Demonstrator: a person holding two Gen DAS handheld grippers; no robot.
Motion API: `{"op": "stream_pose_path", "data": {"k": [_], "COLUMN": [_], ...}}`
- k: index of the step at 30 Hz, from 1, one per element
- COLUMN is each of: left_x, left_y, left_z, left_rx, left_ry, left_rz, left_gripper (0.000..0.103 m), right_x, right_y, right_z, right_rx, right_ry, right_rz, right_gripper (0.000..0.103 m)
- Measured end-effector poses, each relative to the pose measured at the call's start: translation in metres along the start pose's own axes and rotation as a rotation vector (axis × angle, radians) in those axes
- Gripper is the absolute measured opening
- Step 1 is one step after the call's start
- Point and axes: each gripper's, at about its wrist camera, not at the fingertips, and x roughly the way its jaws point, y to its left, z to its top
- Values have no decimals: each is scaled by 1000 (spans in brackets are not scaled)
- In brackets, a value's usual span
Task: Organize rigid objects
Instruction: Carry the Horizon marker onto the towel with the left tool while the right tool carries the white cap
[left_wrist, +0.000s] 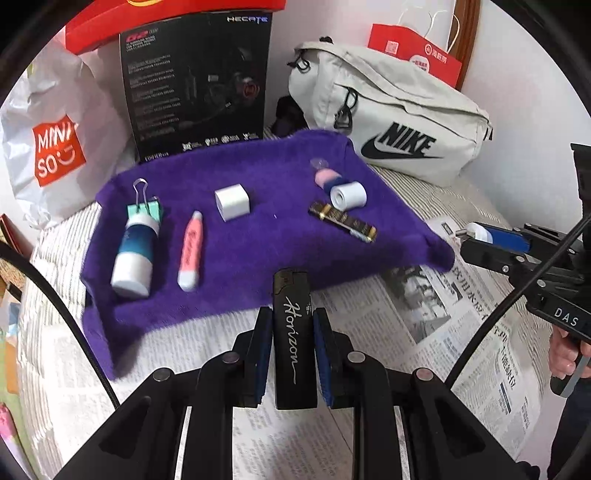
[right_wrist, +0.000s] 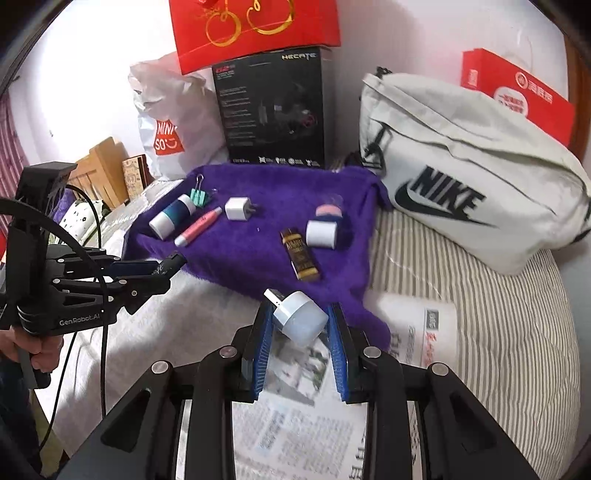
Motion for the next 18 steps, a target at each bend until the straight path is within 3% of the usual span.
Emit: {"op": "stream_pose_path", "data": {"k": [18], "left_x": [11], "left_y": [41], "left_z": [45], "left_rx": [-41], "left_ry": [-13], "left_rz": [-16], "left_gripper": [21], "right_x": [44], "right_y": [19], "right_z": [45], "right_rx": [-23], "right_ry": [33], "right_rz": [42], "right_gripper": [29]}}
